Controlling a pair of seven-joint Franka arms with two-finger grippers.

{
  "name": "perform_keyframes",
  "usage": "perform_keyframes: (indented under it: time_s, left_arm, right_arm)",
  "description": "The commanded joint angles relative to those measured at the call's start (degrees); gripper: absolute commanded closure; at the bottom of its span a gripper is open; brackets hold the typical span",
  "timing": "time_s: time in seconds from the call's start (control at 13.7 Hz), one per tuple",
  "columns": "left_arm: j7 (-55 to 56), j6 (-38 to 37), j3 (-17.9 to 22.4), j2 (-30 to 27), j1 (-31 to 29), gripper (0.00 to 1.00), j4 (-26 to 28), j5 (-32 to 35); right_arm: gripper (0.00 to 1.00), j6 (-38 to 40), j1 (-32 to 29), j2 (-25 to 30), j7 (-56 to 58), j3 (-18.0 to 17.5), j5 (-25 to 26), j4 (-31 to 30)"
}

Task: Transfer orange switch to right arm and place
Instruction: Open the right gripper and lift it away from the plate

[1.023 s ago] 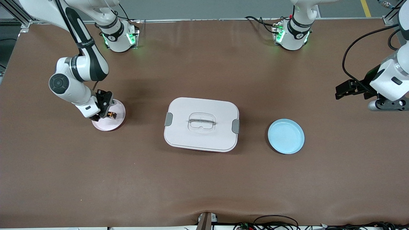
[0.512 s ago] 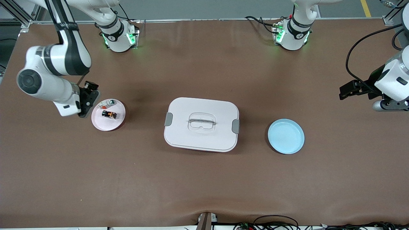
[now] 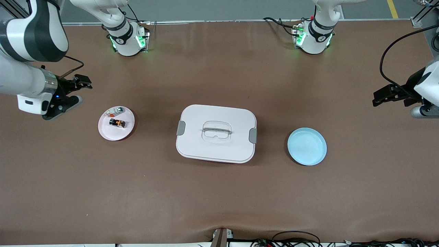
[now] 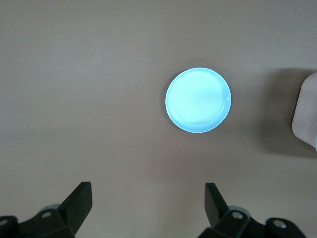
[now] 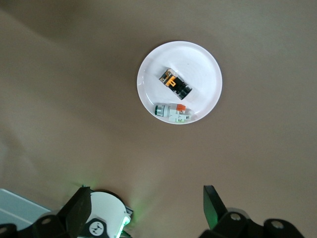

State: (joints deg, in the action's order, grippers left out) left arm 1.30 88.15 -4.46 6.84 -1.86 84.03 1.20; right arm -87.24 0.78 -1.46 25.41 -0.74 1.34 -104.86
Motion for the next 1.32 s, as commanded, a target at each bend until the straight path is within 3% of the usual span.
perform_keyframes:
  time_s: [0.0, 0.51, 0.8, 1.24]
  left_arm:
    - [-0.1, -1.1, -0.4, -0.7, 0.4, 0.00, -0.4, 0.4]
    - [0.2, -0.7, -0.2, -2.8, 2.6, 0.00, 0.8, 0.5]
    - [-0.2, 3.2, -0.3, -7.6, 2.5, 0.00, 6.9, 0.1]
    - [-0.2, 2.9, -0.3, -5.3, 2.1, 0.00, 4.2, 0.0]
  right_arm:
    - [0.00, 2.6, -0.4, -0.9, -10.2, -0.5, -0.8, 4.5]
    - [0.00, 7.1, -2.4, -2.0, -25.4, -0.3, -1.3, 15.5]
    - [0.00, 10.3, -2.6, -4.9, -28.8, -0.2, -1.0, 21.7]
    - [0.00, 10.3, -3.3, -4.7, -29.0, -0.1, -0.2, 26.8]
